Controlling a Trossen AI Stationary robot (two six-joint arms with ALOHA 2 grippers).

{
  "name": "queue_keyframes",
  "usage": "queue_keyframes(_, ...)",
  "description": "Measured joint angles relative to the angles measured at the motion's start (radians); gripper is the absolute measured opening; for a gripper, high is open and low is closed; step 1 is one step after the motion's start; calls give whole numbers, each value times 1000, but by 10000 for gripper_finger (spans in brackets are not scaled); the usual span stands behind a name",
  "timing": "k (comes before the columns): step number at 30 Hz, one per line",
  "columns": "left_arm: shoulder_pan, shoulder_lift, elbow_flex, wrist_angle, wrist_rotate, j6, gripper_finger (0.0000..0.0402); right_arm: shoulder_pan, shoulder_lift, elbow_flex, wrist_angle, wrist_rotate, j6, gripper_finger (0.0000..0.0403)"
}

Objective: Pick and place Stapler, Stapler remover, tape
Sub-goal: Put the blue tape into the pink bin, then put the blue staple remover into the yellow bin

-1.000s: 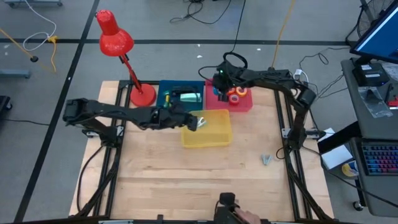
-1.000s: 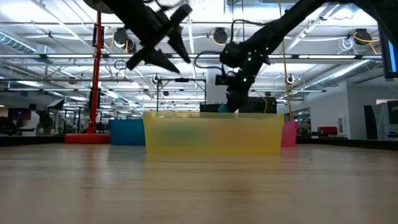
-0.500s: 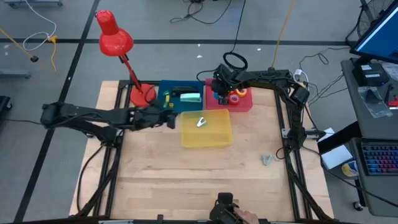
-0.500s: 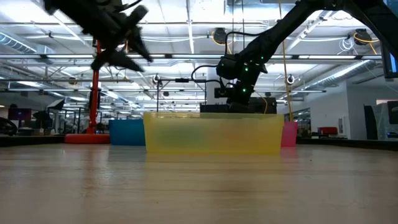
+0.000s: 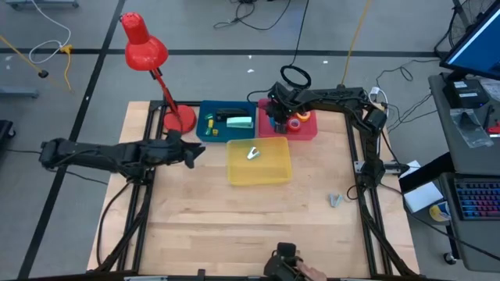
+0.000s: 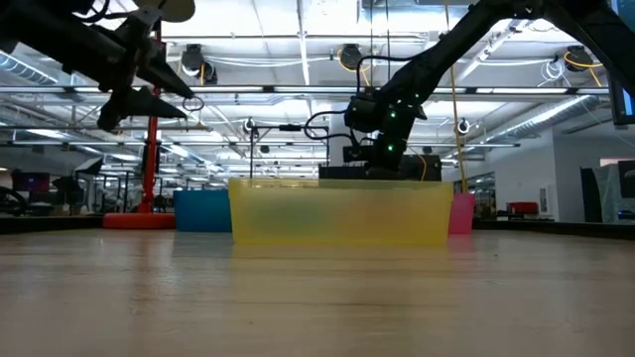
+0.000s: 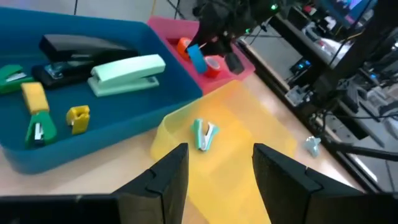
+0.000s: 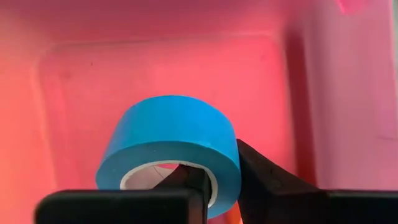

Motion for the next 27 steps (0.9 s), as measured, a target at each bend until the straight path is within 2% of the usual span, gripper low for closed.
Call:
queue_keyframes(5,0,-53,-29,0,25,11,177,0,0,0,-32,0,42,97)
queue_keyframes(11,0,-55,-33,-25,81,17,177,23,0,0,-23,12,56,134)
queue_keyframes(20,-1,-55,-33,-51,155,83,177,108,-130,-1,-117,192,86,161)
queue_keyframes(23,-1,-54,-33,-62,155,99,177,152,-210,-1,-216,233,187,158)
queue_keyframes(27,-1,-61,-33,-65,162,141,177,218,-320,-1,-425,230,476,156)
